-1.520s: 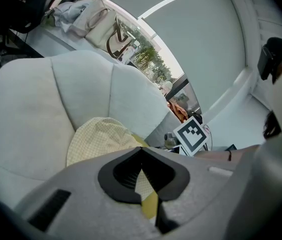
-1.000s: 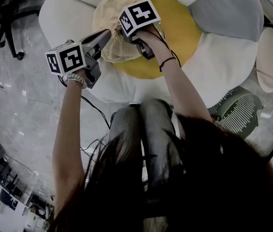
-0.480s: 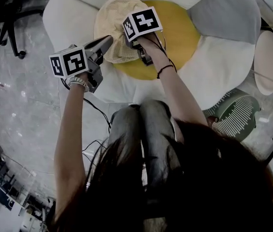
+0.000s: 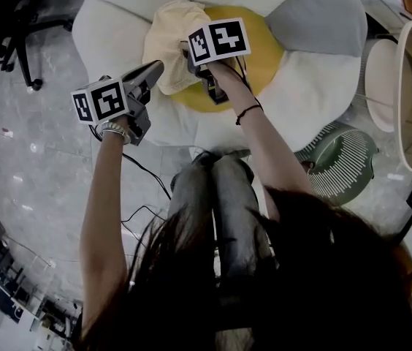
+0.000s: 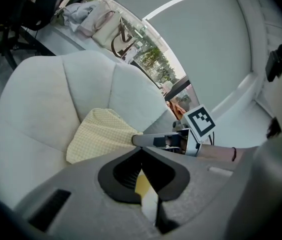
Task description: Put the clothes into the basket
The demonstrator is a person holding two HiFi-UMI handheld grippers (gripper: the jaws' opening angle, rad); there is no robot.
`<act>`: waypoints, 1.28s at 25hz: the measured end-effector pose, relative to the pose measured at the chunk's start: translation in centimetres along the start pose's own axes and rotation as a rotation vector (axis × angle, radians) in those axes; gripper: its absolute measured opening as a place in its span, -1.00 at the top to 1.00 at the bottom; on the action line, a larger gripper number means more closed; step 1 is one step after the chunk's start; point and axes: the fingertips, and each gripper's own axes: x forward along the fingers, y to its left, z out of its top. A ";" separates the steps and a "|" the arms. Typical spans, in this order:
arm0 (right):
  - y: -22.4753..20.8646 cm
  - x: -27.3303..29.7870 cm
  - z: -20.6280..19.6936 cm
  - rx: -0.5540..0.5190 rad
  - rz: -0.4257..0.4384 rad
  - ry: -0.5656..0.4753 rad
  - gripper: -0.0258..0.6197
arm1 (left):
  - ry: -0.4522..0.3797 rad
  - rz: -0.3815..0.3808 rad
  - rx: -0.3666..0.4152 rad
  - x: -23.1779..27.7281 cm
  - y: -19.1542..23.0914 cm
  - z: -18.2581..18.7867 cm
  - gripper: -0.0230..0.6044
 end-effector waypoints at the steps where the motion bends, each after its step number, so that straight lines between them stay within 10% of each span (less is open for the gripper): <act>1: 0.4 -0.8 0.3 0.000 0.002 -0.005 0.65 | 0.000 0.000 0.000 -0.4 -0.6 0.2 0.89; 32: 9.6 -15.7 6.0 -0.015 0.015 -0.081 0.65 | -0.038 -0.020 0.050 -8.9 -13.7 7.0 0.89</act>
